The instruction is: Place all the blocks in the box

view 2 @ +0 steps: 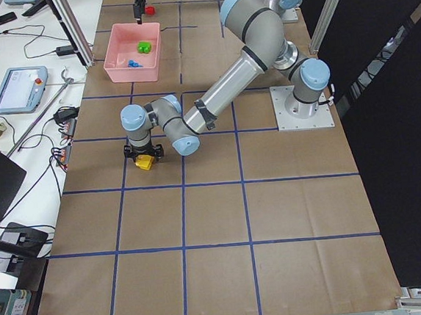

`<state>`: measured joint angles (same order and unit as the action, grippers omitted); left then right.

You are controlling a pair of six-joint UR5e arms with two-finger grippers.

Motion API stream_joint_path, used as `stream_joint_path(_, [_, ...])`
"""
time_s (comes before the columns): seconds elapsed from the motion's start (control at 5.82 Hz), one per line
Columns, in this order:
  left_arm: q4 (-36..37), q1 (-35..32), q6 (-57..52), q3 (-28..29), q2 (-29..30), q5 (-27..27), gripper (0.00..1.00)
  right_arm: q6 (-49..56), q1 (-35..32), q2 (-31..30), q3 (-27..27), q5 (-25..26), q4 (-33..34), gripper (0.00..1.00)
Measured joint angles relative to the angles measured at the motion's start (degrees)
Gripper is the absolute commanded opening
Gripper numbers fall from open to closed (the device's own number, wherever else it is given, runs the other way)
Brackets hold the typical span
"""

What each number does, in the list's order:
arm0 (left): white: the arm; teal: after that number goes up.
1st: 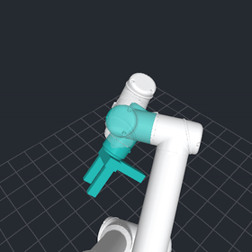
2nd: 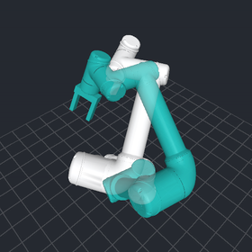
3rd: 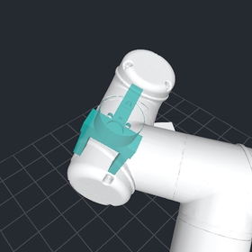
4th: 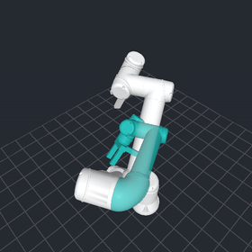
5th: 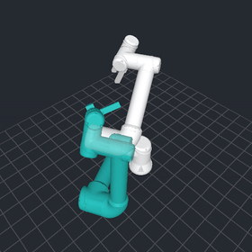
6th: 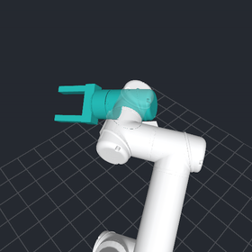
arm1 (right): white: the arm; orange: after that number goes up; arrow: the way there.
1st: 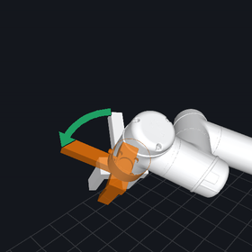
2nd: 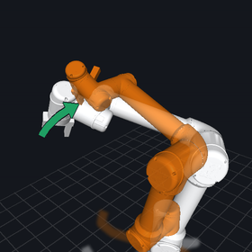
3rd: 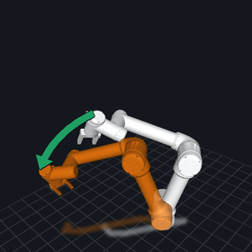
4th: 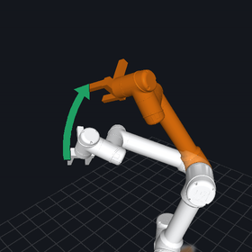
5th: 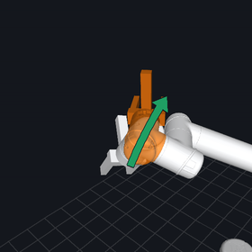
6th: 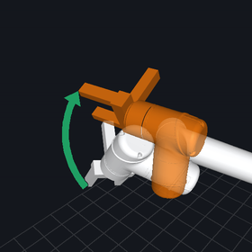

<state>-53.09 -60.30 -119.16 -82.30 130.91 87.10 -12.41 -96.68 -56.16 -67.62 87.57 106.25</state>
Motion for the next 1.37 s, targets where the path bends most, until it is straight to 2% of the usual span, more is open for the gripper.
stream_joint_path(0.34, [0.0, 0.0, 0.2, 0.1, 0.6, -0.2, 0.37, 12.1, 8.8, -0.9, -0.5, 0.4, -3.1, 1.0])
stream_joint_path(0.52, [0.1, 0.1, 0.6, 0.1, 0.5, -0.3, 0.22, 17.5, 12.6, 0.1, -0.7, 0.4, -2.9, 1.0])
stream_joint_path(0.69, [0.0, 0.1, 1.9, 0.1, 0.1, -0.7, 0.13, 20.8, 15.9, 2.6, -0.6, 0.4, -2.4, 1.0])
stream_joint_path(0.86, [-0.4, -0.1, 3.6, 0.2, -0.4, -1.1, 0.06, 19.9, 18.0, 6.0, -0.3, 0.3, -1.1, 1.0])
stream_joint_path(1.03, [-1.5, -0.5, 5.5, 0.2, -1.3, -1.3, 0.03, 17.3, 18.6, 8.9, -0.4, 0.4, 1.2, 0.99])
stream_joint_path(1.2, [-3.7, -1.0, 7.6, 0.3, -2.6, -1.4, 0.03, 15.7, 18.8, 10.8, -0.6, 0.5, 3.0, 0.84])
stream_joint_path(1.37, [-6.1, -2.5, 10.2, 0.3, -4.3, -1.3, 0.01, 15.2, 18.9, 11.6, -0.8, 0.7, 3.6, 0.6])
